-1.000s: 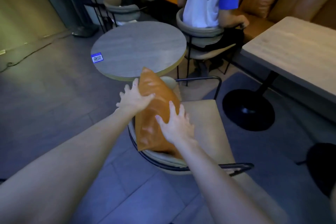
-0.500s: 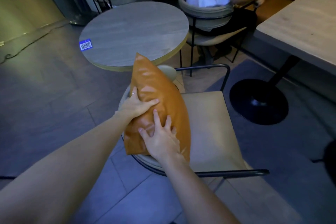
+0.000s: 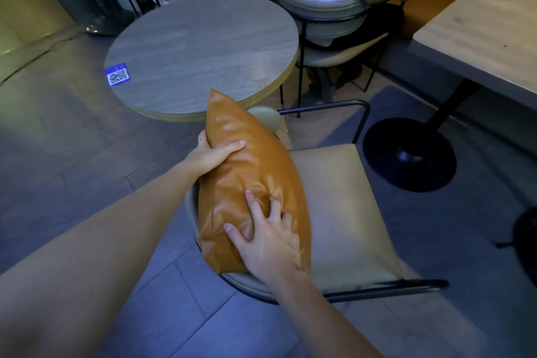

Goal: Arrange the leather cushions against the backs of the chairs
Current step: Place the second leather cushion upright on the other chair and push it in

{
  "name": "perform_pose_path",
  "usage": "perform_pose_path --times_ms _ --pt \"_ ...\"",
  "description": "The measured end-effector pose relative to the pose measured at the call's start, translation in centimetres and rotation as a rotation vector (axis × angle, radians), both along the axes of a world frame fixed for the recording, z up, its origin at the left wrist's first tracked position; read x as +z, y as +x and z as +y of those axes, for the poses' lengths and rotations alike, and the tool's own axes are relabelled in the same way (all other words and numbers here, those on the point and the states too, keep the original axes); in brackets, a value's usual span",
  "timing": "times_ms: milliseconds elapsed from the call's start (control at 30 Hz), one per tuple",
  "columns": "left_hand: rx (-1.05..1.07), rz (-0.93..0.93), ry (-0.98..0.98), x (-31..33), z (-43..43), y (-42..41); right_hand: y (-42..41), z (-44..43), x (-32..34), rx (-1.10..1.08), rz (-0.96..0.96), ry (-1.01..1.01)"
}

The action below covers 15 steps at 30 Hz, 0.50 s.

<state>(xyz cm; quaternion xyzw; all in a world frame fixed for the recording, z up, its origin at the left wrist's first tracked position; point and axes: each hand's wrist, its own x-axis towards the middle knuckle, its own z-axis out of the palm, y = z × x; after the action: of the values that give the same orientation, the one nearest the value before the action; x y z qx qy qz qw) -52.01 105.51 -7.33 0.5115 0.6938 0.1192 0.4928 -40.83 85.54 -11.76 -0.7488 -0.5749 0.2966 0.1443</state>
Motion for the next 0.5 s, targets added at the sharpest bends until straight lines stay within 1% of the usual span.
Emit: perform_pose_path --times_ms 100,333,500 --pt "-0.010 -0.022 -0.059 0.4 0.9 -0.3 -0.3 -0.2 -0.1 -0.012 -0.008 0.012" --pt "-0.118 0.151 -0.188 1.1 2.1 -0.6 -0.8 -0.1 -0.3 -0.049 -0.023 0.005" --pt "-0.246 0.177 -0.303 2.0 3.2 -1.1 -1.0 -0.1 -0.2 -0.084 -0.018 0.002"
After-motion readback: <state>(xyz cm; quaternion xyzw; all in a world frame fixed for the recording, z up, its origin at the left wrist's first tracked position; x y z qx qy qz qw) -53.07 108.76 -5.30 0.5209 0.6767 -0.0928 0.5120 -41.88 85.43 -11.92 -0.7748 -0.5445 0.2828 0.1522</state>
